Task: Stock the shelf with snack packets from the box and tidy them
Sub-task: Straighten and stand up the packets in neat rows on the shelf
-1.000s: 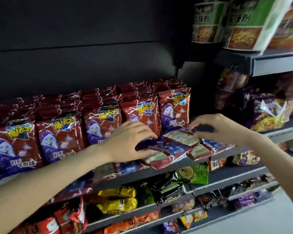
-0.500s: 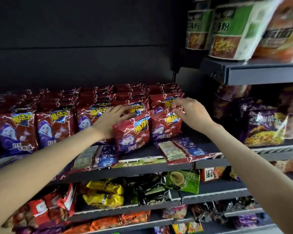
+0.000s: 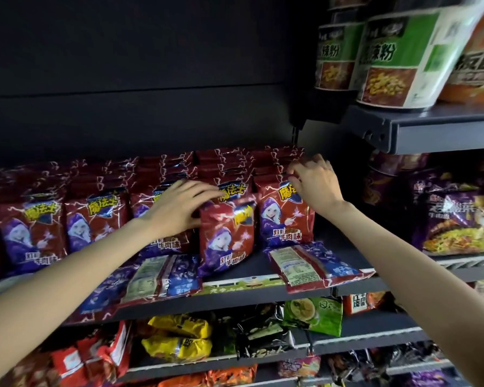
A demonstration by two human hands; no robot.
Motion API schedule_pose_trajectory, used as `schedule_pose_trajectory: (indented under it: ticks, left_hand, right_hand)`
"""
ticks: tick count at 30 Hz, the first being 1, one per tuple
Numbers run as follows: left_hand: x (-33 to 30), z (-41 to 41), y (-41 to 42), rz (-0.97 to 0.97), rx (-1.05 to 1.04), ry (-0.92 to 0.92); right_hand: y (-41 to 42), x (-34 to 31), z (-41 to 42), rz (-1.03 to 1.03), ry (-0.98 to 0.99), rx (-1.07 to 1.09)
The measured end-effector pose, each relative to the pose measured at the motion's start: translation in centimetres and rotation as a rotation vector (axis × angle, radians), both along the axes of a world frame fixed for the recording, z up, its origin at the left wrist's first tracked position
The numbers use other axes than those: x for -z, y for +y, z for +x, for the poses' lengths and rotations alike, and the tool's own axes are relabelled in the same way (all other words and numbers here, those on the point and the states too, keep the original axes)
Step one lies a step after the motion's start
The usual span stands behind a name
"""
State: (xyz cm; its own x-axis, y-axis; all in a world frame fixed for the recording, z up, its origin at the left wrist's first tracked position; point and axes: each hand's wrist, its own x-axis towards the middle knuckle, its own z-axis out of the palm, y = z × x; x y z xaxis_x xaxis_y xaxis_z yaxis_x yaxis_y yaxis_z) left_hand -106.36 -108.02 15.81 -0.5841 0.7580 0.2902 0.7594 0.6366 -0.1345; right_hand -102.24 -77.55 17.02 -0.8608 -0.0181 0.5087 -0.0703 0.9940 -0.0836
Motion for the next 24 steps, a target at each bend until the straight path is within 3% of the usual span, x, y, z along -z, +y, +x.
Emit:
schedule_pose_trajectory:
  ticks: [6, 14, 24]
  left_hand:
    - [-0.8, 1.3, 1.5, -0.065, 0.151, 0.066]
    - [0.6, -0.8, 1.9, -0.137, 0.013, 0.036]
    - [2.2, -2.1, 2.6, -0.258, -0.079, 0.152]
  right_hand:
    - [0.1, 0.6, 0.5, 0.056, 0.022, 0.05]
    - [-0.7, 2.8, 1.2, 0.306, -0.299, 0.088]
    - [-1.9, 4.1, 1.0, 0.046, -0.341, 0.112]
